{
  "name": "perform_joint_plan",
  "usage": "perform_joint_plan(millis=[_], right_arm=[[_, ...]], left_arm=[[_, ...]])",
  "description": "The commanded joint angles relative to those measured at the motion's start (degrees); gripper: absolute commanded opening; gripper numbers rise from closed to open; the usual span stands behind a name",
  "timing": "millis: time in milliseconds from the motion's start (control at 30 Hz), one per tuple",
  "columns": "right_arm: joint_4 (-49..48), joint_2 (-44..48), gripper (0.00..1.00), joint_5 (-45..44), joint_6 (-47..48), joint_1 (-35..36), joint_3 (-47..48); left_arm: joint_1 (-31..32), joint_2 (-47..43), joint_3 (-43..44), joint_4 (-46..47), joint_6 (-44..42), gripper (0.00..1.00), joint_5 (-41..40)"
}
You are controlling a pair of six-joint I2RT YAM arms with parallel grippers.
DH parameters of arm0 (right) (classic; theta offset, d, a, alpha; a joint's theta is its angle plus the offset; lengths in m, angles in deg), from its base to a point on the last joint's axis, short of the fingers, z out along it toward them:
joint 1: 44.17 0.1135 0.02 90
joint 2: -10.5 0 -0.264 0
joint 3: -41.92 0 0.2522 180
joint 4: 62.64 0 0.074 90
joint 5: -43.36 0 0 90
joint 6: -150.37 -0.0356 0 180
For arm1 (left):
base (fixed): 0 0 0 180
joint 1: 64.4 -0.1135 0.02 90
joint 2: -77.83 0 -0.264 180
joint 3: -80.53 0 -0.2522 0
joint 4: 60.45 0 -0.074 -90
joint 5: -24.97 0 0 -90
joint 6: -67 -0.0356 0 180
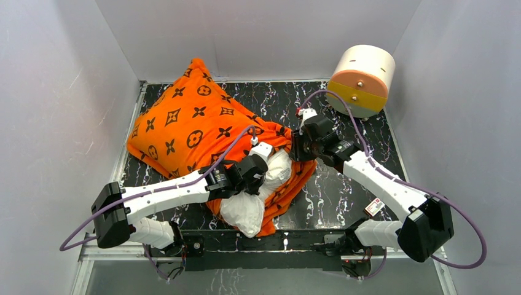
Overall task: Remove the pillowcase from the pillow
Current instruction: Remove the pillow from the pillowcase.
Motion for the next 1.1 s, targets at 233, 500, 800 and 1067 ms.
perform_joint_plan(millis=[233, 500, 800, 1067], right_arm=[[6.78, 1.13, 0.0, -49.2, -8.81, 0.58, 4.34], [3.52, -2.17, 0.0, -34.89, -12.96, -12.79, -3.4], [2.14, -0.23, 0.0, -27.31, -18.83, -18.29, -9.71], [-13.43, 4.66, 0.0, 17.32, -15.14, -27.12, -21.83]], left_arm=[[-0.22, -1.4, -2.49, -17.84, 2.37, 0.0, -3.07], [-0.22, -5.53, -4.79, -20.88, 6.1, 0.0, -5.83], [-0.22, -8.47, -5.3, -23.87, 10.05, 0.0, -9.24], [-0.14, -10.26, -2.43, -18.02, 3.92, 0.0, -7.21]])
